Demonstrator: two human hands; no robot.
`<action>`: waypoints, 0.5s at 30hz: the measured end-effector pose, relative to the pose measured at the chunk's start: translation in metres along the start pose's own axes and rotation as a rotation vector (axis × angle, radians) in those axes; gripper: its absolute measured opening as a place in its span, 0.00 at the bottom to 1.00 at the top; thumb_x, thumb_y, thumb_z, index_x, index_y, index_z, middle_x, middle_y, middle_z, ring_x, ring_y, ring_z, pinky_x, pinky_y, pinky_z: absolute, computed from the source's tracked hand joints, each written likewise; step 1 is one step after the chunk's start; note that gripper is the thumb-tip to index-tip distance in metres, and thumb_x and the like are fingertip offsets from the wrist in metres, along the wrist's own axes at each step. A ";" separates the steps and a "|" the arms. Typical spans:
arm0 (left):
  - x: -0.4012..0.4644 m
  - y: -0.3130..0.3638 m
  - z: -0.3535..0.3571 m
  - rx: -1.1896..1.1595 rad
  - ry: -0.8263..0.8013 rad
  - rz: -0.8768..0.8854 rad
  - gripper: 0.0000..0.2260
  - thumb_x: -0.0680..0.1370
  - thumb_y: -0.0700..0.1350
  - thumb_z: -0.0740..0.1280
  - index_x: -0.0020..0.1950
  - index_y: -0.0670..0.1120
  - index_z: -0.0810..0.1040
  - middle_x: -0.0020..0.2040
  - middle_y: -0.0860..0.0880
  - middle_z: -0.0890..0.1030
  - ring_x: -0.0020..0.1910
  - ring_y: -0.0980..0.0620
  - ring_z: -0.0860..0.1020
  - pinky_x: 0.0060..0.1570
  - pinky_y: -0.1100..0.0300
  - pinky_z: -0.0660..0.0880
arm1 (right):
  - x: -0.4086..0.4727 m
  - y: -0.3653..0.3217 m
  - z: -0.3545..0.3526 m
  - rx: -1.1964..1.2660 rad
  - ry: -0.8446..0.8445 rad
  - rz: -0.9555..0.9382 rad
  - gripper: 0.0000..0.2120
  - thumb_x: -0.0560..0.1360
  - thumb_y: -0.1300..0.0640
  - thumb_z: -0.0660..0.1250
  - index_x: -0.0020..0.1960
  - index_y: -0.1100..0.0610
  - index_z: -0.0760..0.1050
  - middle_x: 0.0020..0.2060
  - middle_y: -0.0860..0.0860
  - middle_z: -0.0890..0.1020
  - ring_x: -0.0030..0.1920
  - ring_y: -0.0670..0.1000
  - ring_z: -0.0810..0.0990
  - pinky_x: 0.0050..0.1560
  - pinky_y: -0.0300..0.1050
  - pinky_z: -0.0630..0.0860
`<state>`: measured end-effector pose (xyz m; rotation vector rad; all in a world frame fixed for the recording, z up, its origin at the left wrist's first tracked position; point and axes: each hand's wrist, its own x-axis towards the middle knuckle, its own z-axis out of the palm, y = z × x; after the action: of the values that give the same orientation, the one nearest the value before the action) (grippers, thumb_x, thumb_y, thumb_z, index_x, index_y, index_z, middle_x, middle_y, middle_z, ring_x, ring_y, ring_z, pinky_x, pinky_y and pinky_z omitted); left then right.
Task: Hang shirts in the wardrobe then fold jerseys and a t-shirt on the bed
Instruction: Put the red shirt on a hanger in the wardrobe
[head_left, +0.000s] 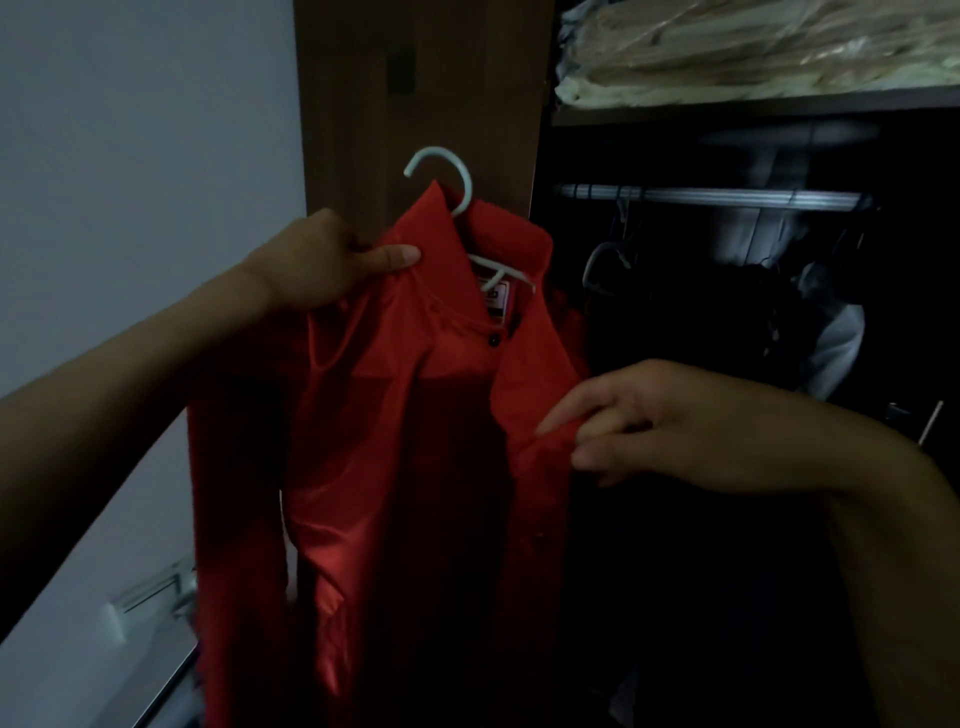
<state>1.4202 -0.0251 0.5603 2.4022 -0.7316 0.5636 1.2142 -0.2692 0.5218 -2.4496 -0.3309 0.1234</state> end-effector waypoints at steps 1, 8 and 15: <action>-0.002 0.002 -0.005 -0.015 -0.002 0.016 0.27 0.77 0.63 0.65 0.38 0.39 0.79 0.34 0.43 0.81 0.31 0.50 0.78 0.33 0.61 0.71 | 0.004 0.001 -0.005 -0.068 0.017 0.031 0.14 0.78 0.67 0.66 0.61 0.55 0.78 0.39 0.48 0.86 0.45 0.42 0.84 0.51 0.40 0.81; -0.006 0.008 -0.013 -0.012 -0.008 0.112 0.23 0.77 0.62 0.66 0.34 0.43 0.78 0.27 0.52 0.78 0.27 0.58 0.77 0.31 0.66 0.69 | 0.043 -0.001 0.000 -0.327 0.205 -0.020 0.05 0.74 0.61 0.73 0.48 0.53 0.85 0.38 0.44 0.87 0.39 0.37 0.84 0.44 0.36 0.79; -0.017 0.004 0.000 -0.028 -0.049 0.102 0.20 0.78 0.60 0.66 0.37 0.44 0.79 0.30 0.51 0.78 0.25 0.63 0.76 0.26 0.73 0.68 | 0.067 -0.009 0.013 -0.511 0.461 -0.228 0.03 0.74 0.44 0.71 0.46 0.41 0.79 0.48 0.39 0.73 0.46 0.38 0.74 0.42 0.35 0.71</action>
<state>1.4053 -0.0213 0.5530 2.3705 -0.8809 0.5333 1.2745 -0.2367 0.5171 -2.8072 -0.4725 -0.6922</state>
